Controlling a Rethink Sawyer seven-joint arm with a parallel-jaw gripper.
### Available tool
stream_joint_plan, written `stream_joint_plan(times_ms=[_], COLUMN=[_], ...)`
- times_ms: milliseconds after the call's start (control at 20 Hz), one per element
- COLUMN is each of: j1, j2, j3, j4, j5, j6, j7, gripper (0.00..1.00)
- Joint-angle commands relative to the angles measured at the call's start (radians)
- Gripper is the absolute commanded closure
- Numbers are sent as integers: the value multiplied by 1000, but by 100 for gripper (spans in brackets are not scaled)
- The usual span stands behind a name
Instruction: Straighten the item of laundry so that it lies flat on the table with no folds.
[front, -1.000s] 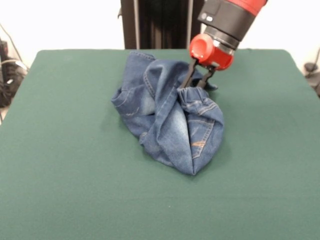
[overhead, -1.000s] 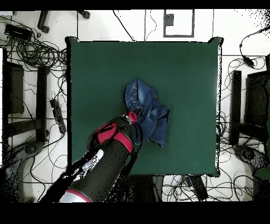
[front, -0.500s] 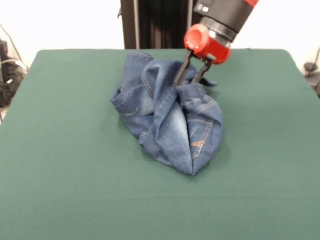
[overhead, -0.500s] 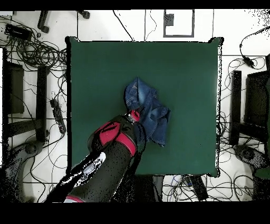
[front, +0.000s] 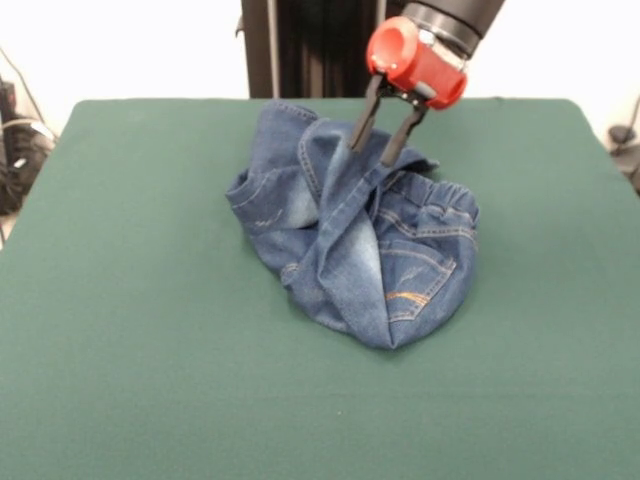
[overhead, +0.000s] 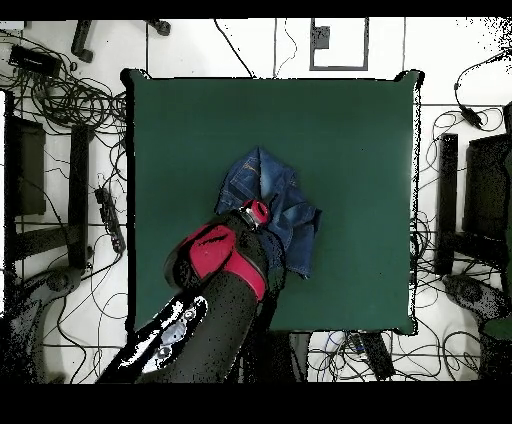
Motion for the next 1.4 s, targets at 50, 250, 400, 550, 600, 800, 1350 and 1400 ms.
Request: stream_joint_plan(times_ms=[50, 250, 400, 550, 600, 800, 1350, 1400], j1=[13, -34, -161, -321, -363, -493, -700, -733], j2=[46, 46, -24, -90, -105, -132, -136, -141], j3=[77, 154, 330, 536, 588, 748, 1000, 1037], j4=[-22, 6, 78, 158, 179, 243, 320, 338], j5=[57, 57, 29, -16, -27, -73, -184, -193], j6=[34, -11, -33, -44, -40, -57, -36, -25], j7=[196, 197, 153, 94, 78, 57, 21, 13], gripper=[0, 0, 0, 0, 0, 0, 0, 0])
